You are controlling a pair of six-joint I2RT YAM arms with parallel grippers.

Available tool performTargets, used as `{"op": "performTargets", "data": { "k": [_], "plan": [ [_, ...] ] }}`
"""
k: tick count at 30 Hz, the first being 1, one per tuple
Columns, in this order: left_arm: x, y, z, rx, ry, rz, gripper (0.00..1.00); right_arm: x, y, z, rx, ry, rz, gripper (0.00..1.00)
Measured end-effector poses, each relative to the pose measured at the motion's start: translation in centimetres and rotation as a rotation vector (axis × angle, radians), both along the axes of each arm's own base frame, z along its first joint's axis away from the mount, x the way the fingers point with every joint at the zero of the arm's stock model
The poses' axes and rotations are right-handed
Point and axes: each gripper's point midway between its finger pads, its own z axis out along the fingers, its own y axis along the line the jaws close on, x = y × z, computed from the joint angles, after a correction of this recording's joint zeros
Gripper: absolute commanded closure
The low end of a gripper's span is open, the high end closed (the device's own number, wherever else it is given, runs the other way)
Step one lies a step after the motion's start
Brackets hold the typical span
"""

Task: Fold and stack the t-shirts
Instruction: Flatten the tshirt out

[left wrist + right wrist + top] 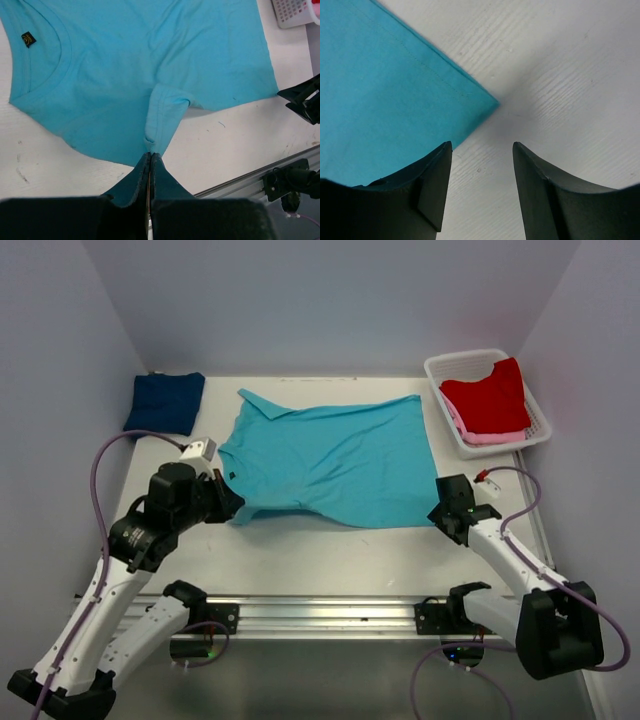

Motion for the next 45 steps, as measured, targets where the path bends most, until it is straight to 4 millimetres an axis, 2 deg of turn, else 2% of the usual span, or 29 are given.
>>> {"op": "performTargets", "data": {
  "k": [6,11,18,22,26,35,45],
  "plan": [
    [-0.8,0.9,0.6,0.019,-0.002,0.022,1.00,-1.0,-0.1,-1.9,0.035,0.036,-0.041,0.50],
    [-1.1,1.6,1.6,0.024,-0.033,0.043,1.00,-0.7,-0.1,-1.7,0.049,0.017,-0.063,0.52],
    [-1.1,1.6,1.4,0.032,-0.023,0.046,1.00,-0.5,0.0,-1.7,0.061,0.010,-0.071,0.55],
    [-1.0,1.6,1.2,0.035,-0.016,0.045,1.00,-0.4,1.1,-1.9,0.116,0.004,-0.055,0.58],
    [-1.0,1.6,0.8,0.039,-0.007,0.045,1.00,-1.2,2.1,-2.9,0.181,0.006,-0.039,0.59],
    [-0.9,1.5,0.5,0.045,0.005,0.044,1.00,-1.3,3.6,-2.7,0.271,-0.015,-0.017,0.61],
    [-0.8,1.5,-0.1,0.050,0.017,0.045,1.00,-2.5,3.4,-1.0,0.280,-0.051,-0.012,0.60]
  ]
}}
